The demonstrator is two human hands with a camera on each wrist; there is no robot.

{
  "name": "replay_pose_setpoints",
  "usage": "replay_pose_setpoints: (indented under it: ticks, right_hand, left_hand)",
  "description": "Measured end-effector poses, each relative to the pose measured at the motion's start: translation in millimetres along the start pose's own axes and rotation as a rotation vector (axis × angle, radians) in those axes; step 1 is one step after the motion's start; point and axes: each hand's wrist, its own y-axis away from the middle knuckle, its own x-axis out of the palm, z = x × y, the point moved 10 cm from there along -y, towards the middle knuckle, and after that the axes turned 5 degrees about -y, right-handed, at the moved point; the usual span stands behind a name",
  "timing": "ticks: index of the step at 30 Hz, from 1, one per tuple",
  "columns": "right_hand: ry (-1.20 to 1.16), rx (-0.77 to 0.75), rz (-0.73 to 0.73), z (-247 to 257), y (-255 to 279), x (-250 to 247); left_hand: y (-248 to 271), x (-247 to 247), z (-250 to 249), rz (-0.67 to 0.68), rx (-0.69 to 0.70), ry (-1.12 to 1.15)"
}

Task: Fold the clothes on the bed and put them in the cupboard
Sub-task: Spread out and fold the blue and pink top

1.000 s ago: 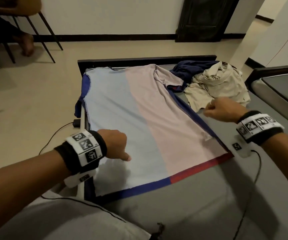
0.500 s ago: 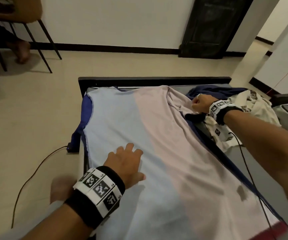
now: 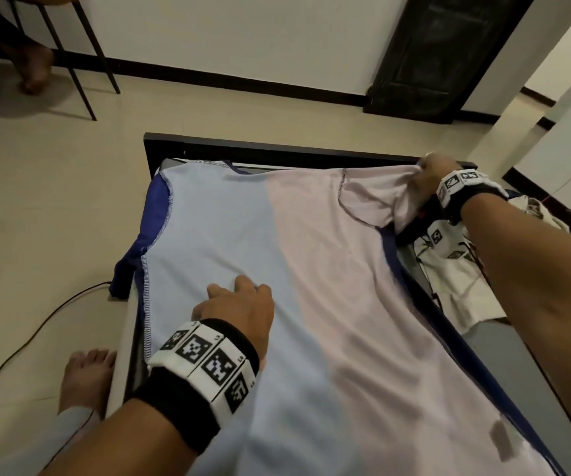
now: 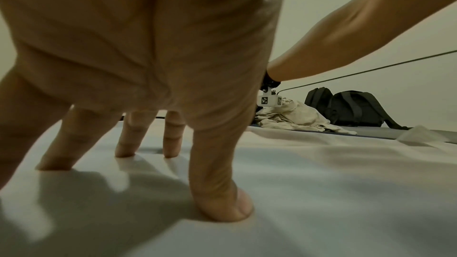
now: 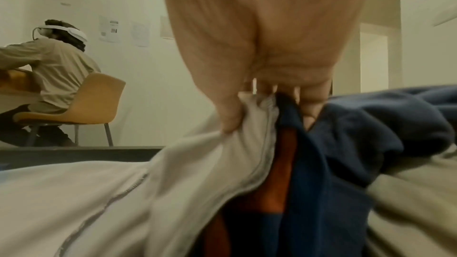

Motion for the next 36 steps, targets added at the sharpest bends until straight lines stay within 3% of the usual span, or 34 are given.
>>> replay_pose_setpoints:
  ticks: [2, 7, 9, 11, 13, 15, 17, 19, 21, 24, 29, 32, 34, 36]
  right_hand:
    - [-0.005, 0.043, -0.133, -10.2, -6.9, -15.2]
    - [0.081, 0.051, -0.114, -14.3, -7.1, 9.9]
    - [0.16, 0.074, -0.184, -8.0, 4.5, 12.7]
    - [0.212, -0.013, -0.316, 15.4, 22.2, 10.0]
    - [0.207, -0.217, -0.396, 51.1, 46.8, 11.6]
    - [0.2, -0.46, -0.305, 89.8, 75.1, 34.7]
    - [0.171, -0.698, -0.125, 120.9, 109.8, 72.7]
    - [0.158, -0.778, 0.078, 126.4, 131.3, 109.1]
    - [0.136, -0.626, 0.214, 100.2, 120.4, 122.5]
    - [0.235, -0.31, 0.225, 28.0, 81.5, 109.3]
    - [0.453, -0.204, 0.143, -28.2, 51.5, 83.2]
    - [0.482, -0.04, 0.116, -48.8, 47.8, 65.1]
    - [0.476, 0.053, 0.148, -51.5, 49.6, 58.3]
    - [0.499, 0.033, 0.084, -32.5, 49.0, 47.7]
  left_hand:
    - [-1.4, 0.6, -1.2, -0.012, -0.012, -0.007]
    - [-3.2, 0.3, -1.0, -0.03, -0.02, 0.003]
    - [-2.6, -0.5, -1.3, -0.029, -0.025, 0.016]
    - [-2.1, -1.6, -1.2, -0.025, -0.033, 0.027]
    - [-2.7, -1.7, -2.9, -0.008, -0.035, 0.025]
    - [-3.6, -1.7, -4.1, 0.003, -0.038, 0.018]
    - [-3.6, -1.9, -4.7, 0.002, -0.042, 0.011]
    - [-4.1, -0.5, -5.2, 0.003, -0.044, 0.013]
    - [-4.4, 0.7, -4.6, 0.002, -0.043, 0.017]
    - [-4.8, 2.1, -3.1, 0.011, -0.039, 0.033]
    - [-6.0, 2.7, -2.6, 0.039, -0.026, 0.067]
    - [-6.4, 4.0, -2.5, 0.043, -0.026, 0.091]
    - [-7.3, 5.4, -1.4, 0.047, -0.029, 0.105]
    - [-7.5, 4.9, -0.5, 0.048, -0.037, 0.116]
